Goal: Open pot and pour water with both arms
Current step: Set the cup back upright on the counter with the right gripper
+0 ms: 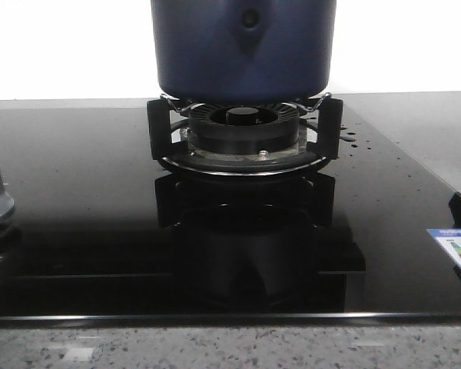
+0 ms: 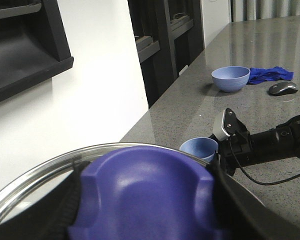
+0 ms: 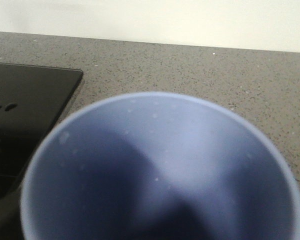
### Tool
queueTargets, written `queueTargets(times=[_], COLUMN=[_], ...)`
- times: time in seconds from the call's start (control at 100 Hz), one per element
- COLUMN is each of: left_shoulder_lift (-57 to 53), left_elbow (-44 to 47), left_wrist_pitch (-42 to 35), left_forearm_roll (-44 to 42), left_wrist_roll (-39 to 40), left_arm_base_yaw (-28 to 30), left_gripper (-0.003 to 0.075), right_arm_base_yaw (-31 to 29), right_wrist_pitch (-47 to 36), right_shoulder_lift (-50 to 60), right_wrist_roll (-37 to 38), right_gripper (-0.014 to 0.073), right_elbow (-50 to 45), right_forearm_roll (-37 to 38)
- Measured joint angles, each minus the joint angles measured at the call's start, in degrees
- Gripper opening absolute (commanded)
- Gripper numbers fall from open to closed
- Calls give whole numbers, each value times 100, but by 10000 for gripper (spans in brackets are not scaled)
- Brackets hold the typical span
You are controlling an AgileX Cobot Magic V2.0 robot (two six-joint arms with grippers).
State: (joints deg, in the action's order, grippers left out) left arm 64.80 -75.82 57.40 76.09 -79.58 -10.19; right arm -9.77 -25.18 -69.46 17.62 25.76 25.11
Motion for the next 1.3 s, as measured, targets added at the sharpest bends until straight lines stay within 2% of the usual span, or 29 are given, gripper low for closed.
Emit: queueTargets(times=[0.2,0.53,0.73,0.78,0.85,1.05,1.3], left_shoulder_lift=[0,144,669,850,1125,1890,2560], left_elbow=[0,0,0,0,0,0,0], left_wrist_pitch=[4,14,-26,-71,-162,-414,-750], left_forearm_roll=[0,74,627,753,855,1000,1265], left_wrist_roll=[0,0,-184,-279,-421,-945,-1483], left_arm_base_yaw=[0,0,0,-48,-168,-700,-973], left_gripper=[274,274,274,274,274,274,274], right_arm_base_yaw=[0,0,0,0,35,286,664], right_wrist_pitch=[0,19,380,597,910,1405,2120], right_shoulder_lift=[172,1242,1998,2182,2509,3451,4538], right_wrist_roll=[217,307,315,315,318,318,328], right_gripper=[648,648,631,583,462,-69,-65], right_elbow=[0,0,0,-5,-18,-27,-27], right_forearm_roll=[0,0,0,0,-3,-13,-66])
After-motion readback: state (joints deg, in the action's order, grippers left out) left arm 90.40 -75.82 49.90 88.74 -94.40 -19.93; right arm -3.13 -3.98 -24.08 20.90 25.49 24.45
